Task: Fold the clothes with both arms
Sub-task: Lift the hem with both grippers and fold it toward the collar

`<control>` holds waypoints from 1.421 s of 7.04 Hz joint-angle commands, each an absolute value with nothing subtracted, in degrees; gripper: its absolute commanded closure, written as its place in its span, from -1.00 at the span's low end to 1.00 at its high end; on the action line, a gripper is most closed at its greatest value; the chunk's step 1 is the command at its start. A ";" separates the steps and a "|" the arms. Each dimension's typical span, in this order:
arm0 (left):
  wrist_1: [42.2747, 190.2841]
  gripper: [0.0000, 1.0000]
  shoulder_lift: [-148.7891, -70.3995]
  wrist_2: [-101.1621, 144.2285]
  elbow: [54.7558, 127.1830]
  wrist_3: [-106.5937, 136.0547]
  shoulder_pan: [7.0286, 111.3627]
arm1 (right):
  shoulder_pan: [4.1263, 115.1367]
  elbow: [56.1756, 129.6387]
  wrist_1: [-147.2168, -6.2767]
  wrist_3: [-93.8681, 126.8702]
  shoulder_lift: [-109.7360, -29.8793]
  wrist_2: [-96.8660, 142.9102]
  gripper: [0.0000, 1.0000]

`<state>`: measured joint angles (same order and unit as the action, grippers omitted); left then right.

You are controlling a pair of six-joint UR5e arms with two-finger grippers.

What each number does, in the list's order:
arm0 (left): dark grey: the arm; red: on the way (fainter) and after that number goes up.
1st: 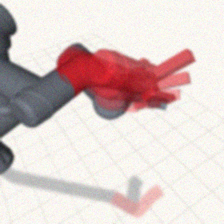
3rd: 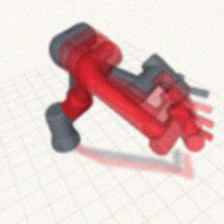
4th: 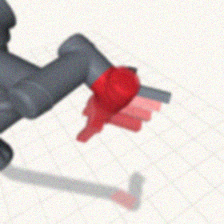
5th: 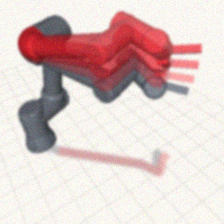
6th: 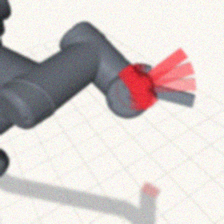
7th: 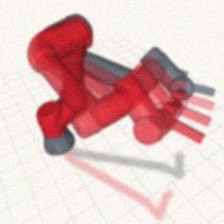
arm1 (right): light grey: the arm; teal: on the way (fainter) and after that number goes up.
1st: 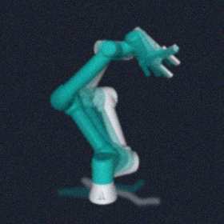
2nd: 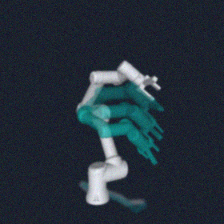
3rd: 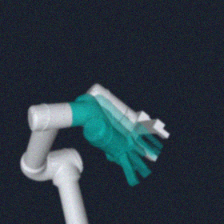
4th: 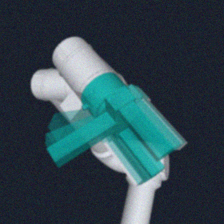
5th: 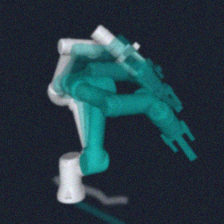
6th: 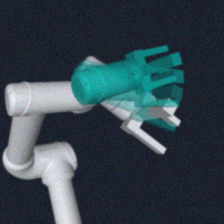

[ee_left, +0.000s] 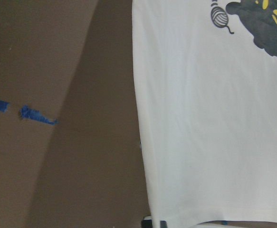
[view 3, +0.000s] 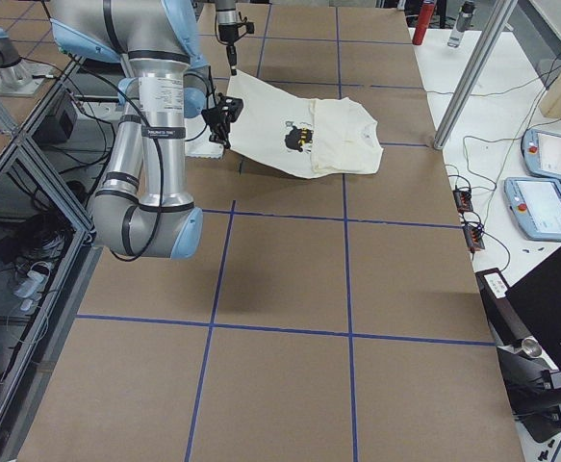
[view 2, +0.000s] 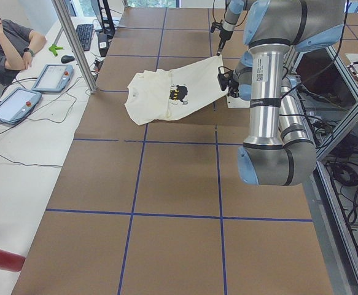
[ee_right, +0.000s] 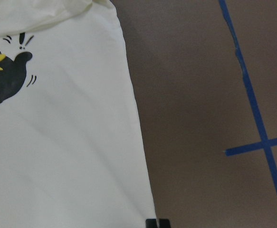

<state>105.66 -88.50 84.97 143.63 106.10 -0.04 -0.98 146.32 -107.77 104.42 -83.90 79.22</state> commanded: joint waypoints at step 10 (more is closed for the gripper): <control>95.36 1.00 -116.34 101.60 111.24 66.90 42.17 | 38.67 103.34 -93.66 74.36 -56.98 98.18 1.00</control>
